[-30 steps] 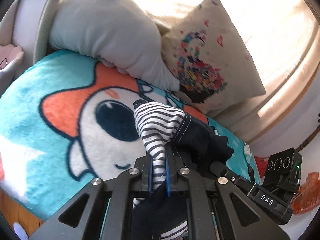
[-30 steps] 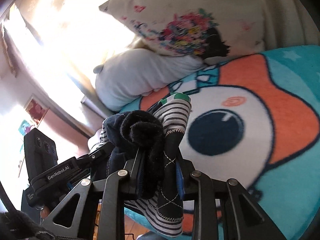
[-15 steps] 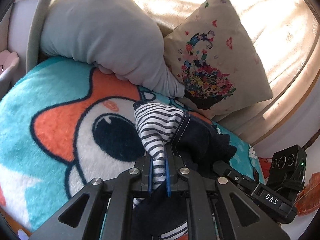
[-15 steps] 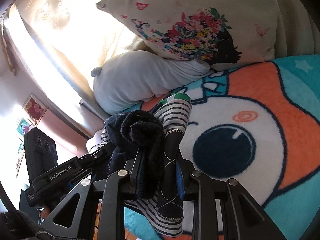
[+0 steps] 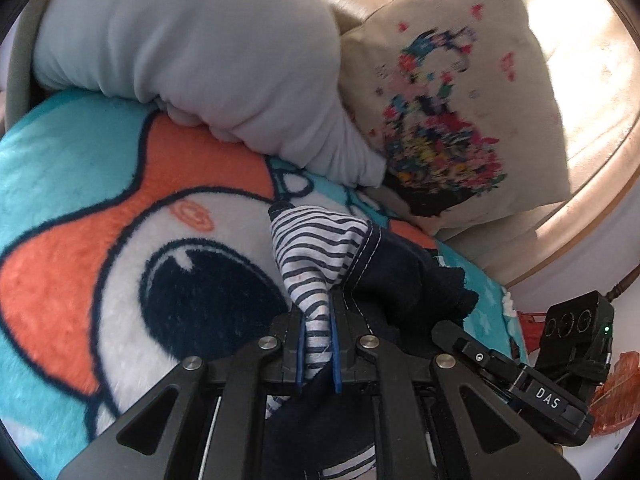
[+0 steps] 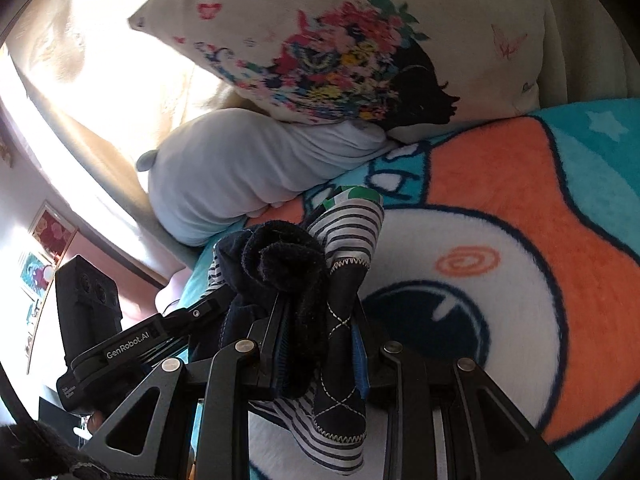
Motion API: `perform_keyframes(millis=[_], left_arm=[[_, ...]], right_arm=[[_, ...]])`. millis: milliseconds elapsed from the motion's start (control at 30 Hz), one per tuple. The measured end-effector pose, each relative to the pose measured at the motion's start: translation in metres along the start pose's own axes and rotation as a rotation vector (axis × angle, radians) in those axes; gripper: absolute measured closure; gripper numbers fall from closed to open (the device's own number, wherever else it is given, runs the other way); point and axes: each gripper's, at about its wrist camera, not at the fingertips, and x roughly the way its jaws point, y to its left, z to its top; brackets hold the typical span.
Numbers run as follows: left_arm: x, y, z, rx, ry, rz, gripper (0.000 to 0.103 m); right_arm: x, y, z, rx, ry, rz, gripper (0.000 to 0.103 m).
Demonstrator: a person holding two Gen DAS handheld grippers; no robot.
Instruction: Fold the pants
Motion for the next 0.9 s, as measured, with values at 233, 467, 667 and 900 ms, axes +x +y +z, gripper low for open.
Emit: perform_keyframes(millis=[233, 467, 667, 900], left_arm=[[0.013, 0.017, -0.002, -0.039, 0.012, 0.073, 0.069], [-0.034, 0.006, -0.017, -0.001, -0.047, 0.102, 0.034], [-0.030, 0.000, -0.044, 0.036, -0.004, 0.141, 0.034], [-0.029, -0.014, -0.053, 0.111, -0.019, 0.225, 0.036]], right_arm=[[0.024, -0.023, -0.003, 0.070, 0.052, -0.014, 0.059], [-0.023, -0.011, -0.011, 0.021, -0.043, -0.054, 0.035], [-0.026, 0.014, -0.021, -0.055, -0.028, -0.022, 0.053], [0.005, 0.011, -0.031, -0.060, 0.085, -0.137, 0.093]])
